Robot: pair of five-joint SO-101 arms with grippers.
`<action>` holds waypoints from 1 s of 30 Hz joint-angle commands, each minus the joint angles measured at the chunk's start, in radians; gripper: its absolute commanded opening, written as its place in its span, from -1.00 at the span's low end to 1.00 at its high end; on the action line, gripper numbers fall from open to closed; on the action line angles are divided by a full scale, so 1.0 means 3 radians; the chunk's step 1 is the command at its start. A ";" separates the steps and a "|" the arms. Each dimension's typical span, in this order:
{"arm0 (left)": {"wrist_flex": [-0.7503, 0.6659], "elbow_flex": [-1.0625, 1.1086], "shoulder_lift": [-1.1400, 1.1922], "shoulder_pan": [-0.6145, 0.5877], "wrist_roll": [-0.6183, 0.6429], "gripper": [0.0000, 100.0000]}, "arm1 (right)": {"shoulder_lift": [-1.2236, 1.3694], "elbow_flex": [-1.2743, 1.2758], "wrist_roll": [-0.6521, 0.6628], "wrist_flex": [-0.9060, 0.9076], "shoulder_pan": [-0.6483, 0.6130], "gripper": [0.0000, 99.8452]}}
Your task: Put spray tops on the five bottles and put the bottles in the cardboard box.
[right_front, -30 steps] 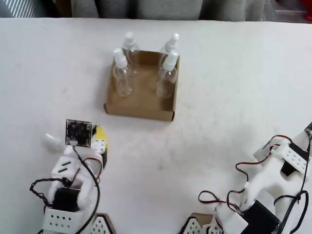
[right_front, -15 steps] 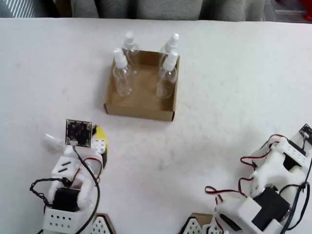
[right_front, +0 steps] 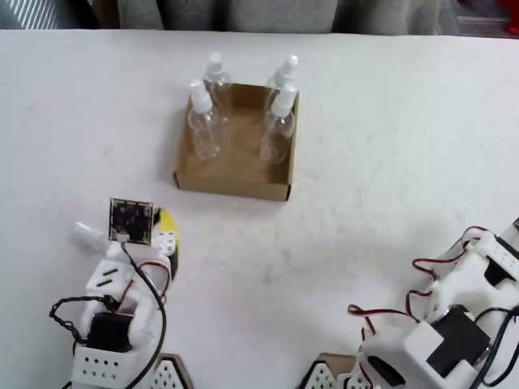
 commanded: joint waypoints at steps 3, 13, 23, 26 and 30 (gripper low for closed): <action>0.0031 -0.0005 -0.0043 -0.0018 -0.0036 -0.95 | -0.0212 -0.0568 0.0118 0.0647 0.0018 -0.96; 0.0026 -0.0005 -0.0043 -0.0018 -0.0036 -0.95 | -0.1230 -0.0471 0.0118 0.0928 -0.0171 -0.97; 0.0036 -0.0005 -0.0043 -0.0028 -0.0036 -0.95 | -0.1690 0.0148 0.0102 0.0882 -0.1506 -0.97; 0.0031 -0.0005 -0.0043 -0.0100 -0.0031 -0.95 | -0.1788 0.0143 0.0133 0.0719 -0.1711 -0.97; 0.0020 -0.0005 -0.0043 -0.0125 -0.0031 -0.95 | -0.1987 0.0148 0.0511 0.0488 -0.2048 -0.97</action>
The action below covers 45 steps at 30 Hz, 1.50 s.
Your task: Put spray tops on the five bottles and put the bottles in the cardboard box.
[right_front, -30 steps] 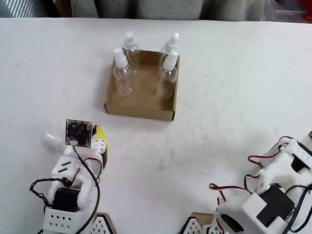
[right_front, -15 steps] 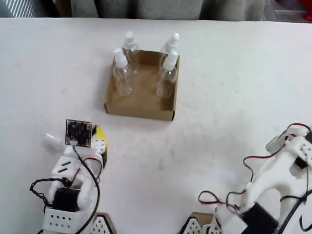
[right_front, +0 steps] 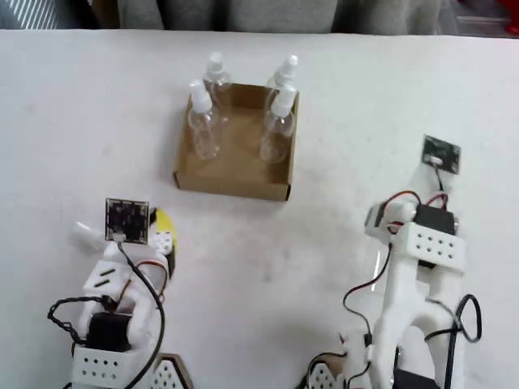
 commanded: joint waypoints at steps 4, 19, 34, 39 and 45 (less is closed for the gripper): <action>0.0020 -0.0005 -0.0043 -0.0049 -0.0031 -0.95 | -0.0494 0.0133 0.0230 -0.0289 -0.0575 -0.97; 0.0107 -0.0491 -0.0043 -0.0898 0.0501 -0.95 | -0.0949 0.1483 0.0174 -0.1716 -0.0591 -0.97; 0.0179 -0.1279 0.1701 -0.1240 0.0522 -0.95 | -0.0939 0.1509 0.0174 -0.1716 -0.0632 -0.97; 0.0031 -0.1499 0.2662 -0.1327 0.0593 -0.94 | -0.0939 0.1509 0.0174 -0.1716 -0.0632 -0.97; -0.0164 -0.1499 0.2938 -0.1777 0.1217 -0.94 | -0.0939 0.1509 0.0174 -0.1716 -0.0637 -0.97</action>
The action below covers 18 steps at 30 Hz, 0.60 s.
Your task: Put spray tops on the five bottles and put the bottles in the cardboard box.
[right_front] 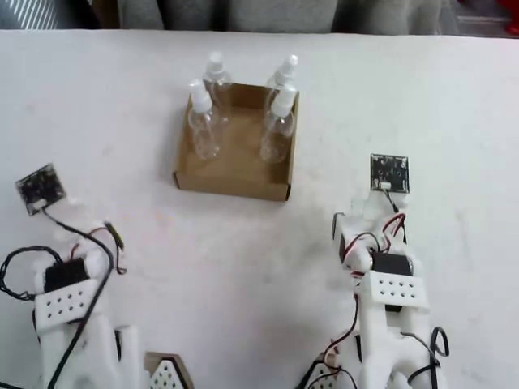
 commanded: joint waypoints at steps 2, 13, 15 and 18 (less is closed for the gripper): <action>-0.0133 -0.0189 0.0079 -0.0376 0.0332 -0.94 | -0.0074 -0.0020 -0.0010 -0.0059 -0.0028 -0.97; -0.0281 -0.0189 0.0105 -0.0417 0.0552 -0.63 | -0.0074 0.0061 0.0215 -0.0084 -0.0228 -0.97; -0.0327 -0.0184 0.0105 -0.0412 0.0552 -0.63 | -0.0074 0.0061 0.0220 -0.0084 -0.0238 -0.97; -0.0332 -0.0184 0.0105 -0.0412 0.0552 -0.62 | -0.0074 0.0061 0.0220 -0.0084 -0.0238 -0.97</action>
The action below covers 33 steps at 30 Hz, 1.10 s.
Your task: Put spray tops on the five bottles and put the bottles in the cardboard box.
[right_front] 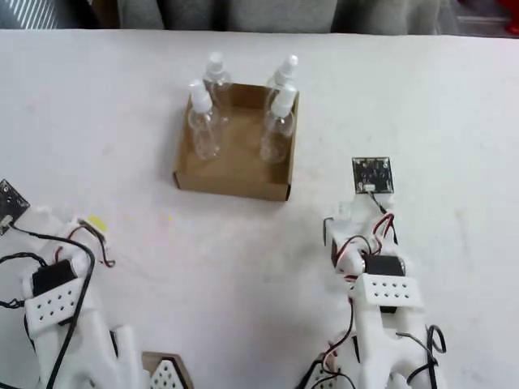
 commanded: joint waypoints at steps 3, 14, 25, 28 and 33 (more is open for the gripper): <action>-0.0107 -0.0189 0.0018 -0.0043 0.0087 -0.62 | -0.0074 -0.0026 0.0046 -0.0054 -0.0033 -0.97; -0.0056 -0.0338 0.0238 -0.0043 0.0138 -0.62 | -0.0079 -0.0026 0.0051 -0.0033 -0.0033 -0.97; 0.0194 -0.1340 0.2002 -0.0033 0.0153 -0.62 | -0.0079 -0.0026 0.0051 -0.0038 -0.0038 -0.97; 0.0194 -0.1539 0.2360 -0.0033 0.0159 -0.62 | -0.0079 -0.0026 0.0056 -0.0043 -0.0038 -0.97; 0.0235 -0.1775 0.2821 -0.0033 0.0159 -0.62 | -0.0079 -0.0026 0.0056 -0.0049 -0.0115 -0.97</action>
